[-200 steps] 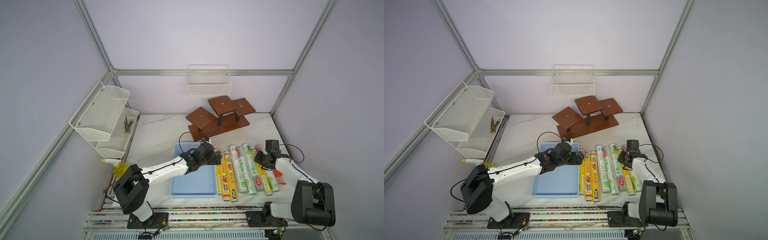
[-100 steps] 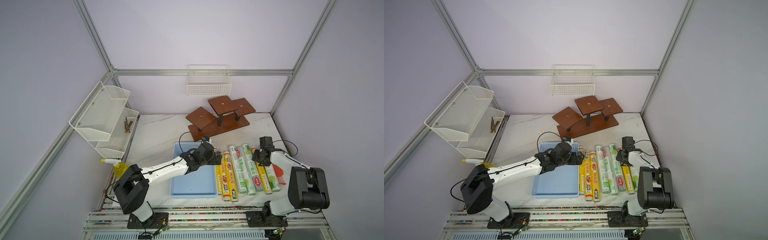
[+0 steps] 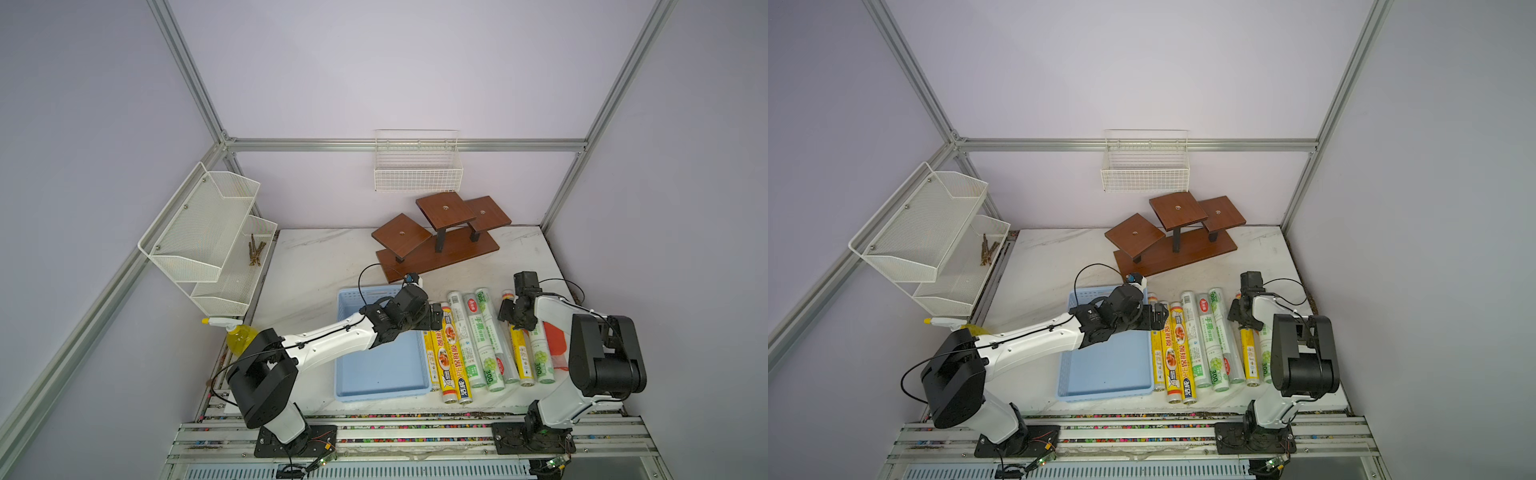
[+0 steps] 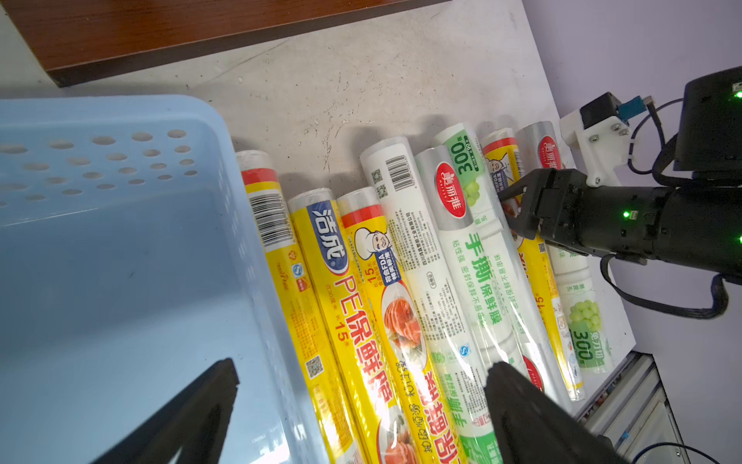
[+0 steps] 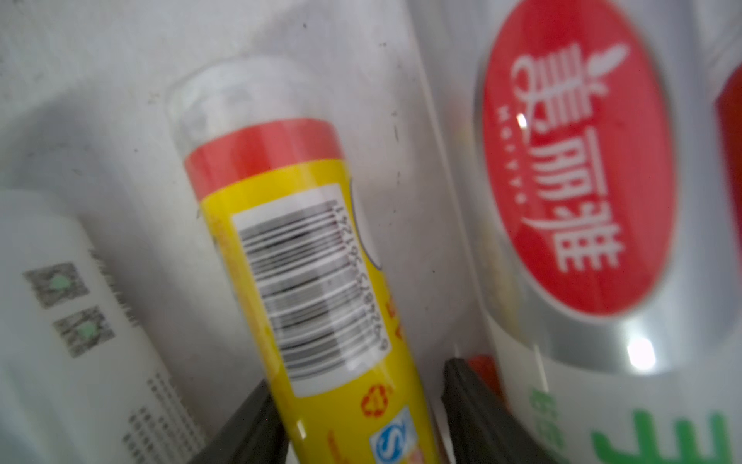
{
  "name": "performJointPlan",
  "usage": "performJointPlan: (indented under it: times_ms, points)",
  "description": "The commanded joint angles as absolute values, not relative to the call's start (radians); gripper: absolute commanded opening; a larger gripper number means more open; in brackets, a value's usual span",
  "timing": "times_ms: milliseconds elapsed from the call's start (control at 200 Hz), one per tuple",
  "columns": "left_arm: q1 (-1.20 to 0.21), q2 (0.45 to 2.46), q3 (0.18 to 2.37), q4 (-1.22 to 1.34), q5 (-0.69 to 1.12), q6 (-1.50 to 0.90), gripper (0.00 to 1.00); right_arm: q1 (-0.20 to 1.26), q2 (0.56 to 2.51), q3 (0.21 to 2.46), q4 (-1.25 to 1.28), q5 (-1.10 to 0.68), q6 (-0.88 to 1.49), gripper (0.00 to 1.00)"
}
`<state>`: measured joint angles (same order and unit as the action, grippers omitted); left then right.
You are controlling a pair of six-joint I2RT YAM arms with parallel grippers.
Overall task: Put the plastic wrap into the basket
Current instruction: Pick up the plastic wrap from the center of the board.
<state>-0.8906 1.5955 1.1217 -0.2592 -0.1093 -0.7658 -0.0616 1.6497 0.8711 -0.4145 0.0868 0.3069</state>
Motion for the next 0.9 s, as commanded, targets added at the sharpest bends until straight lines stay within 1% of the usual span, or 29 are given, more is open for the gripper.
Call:
performJointPlan:
  times_ms: [0, 125, 355, 390, 445, 540, 555, 705, 830, 895]
  points:
    - [-0.884, 1.589, 1.172, -0.277, -0.132, -0.736, 1.0, -0.037, 1.709, 0.851, -0.462, -0.011, 0.318, 0.62]
    - [-0.881, 1.581, 1.178, -0.305, -0.146, -0.724, 1.0, -0.023, 1.708, 0.866, -0.471, 0.036, 0.322, 0.52]
    - [-0.876, 1.546, 1.172, -0.343, -0.182, -0.694, 1.0, -0.012, 1.621, 0.905, -0.481, 0.081, 0.29, 0.43]
    - [-0.875, 1.54, 1.169, -0.347, -0.192, -0.689, 1.0, -0.012, 1.609, 0.912, -0.486, 0.084, 0.285, 0.39]
    - [-0.871, 1.529, 1.166, -0.359, -0.205, -0.684, 1.0, -0.011, 1.587, 0.919, -0.498, 0.087, 0.277, 0.36]
    - [-0.869, 1.509, 1.165, -0.412, -0.263, -0.687, 1.0, -0.009, 1.548, 0.92, -0.518, 0.098, 0.273, 0.34]
    - [-0.869, 1.505, 1.164, -0.42, -0.276, -0.688, 1.0, -0.009, 1.511, 0.92, -0.522, 0.098, 0.273, 0.34]
    - [-0.862, 1.462, 1.158, -0.544, -0.413, -0.689, 1.0, -0.009, 1.367, 0.911, -0.541, 0.112, 0.278, 0.34]
    - [-0.847, 1.423, 1.126, -0.625, -0.521, -0.69, 1.0, -0.008, 1.278, 0.935, -0.579, 0.052, 0.279, 0.33]
    - [-0.827, 1.358, 1.104, -0.653, -0.557, -0.696, 1.0, -0.006, 1.241, 0.942, -0.58, 0.013, 0.284, 0.33]
